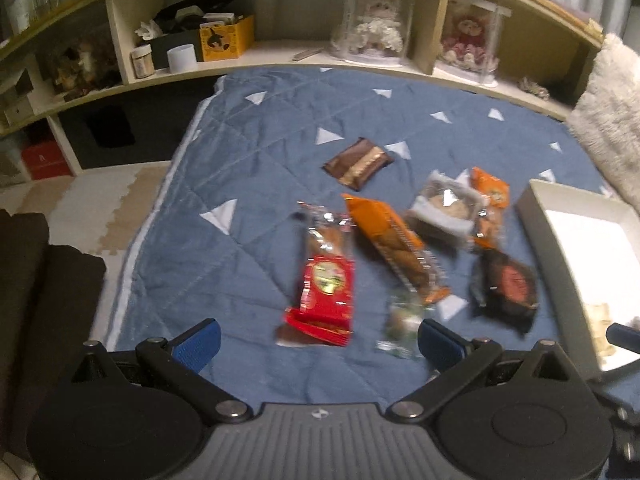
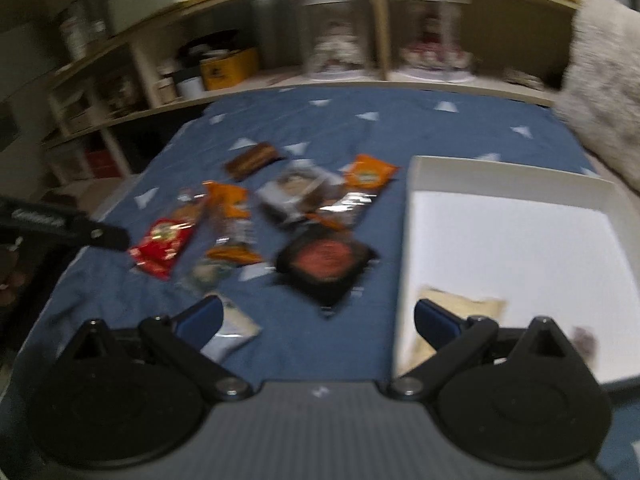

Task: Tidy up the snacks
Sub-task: 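Grasp the red cookie pack with the left gripper while the right grasps the white label packet, then lift both held packs and carry them over the white tray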

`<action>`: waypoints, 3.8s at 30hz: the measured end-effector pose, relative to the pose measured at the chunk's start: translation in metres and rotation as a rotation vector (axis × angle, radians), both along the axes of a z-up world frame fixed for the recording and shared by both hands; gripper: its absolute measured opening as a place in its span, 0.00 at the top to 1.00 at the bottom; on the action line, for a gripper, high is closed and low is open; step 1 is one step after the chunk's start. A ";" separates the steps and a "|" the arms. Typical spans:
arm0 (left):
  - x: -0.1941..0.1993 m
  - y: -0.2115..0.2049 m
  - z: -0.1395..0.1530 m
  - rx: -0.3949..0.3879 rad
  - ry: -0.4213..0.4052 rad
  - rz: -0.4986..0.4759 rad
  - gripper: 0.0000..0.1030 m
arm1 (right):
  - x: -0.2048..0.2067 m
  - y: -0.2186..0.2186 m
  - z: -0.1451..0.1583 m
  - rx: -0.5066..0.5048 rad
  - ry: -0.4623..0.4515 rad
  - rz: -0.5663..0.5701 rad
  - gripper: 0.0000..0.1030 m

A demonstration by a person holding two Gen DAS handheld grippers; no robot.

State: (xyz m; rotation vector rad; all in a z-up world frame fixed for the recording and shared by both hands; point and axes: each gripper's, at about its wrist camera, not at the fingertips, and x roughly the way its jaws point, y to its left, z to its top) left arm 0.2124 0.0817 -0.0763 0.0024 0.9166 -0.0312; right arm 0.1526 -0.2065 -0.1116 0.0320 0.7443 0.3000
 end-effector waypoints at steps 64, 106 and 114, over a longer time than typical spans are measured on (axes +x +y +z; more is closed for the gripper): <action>0.020 -0.007 -0.065 0.128 0.226 -0.289 0.55 | 0.026 0.054 -0.048 -0.074 0.158 0.452 0.38; 0.008 -0.010 -0.025 0.062 0.024 -0.090 0.59 | 0.023 0.029 -0.032 -0.053 0.131 0.266 0.49; -0.005 -0.019 -0.002 0.037 -0.054 -0.102 0.59 | 0.024 0.013 -0.014 -0.025 0.069 0.222 0.49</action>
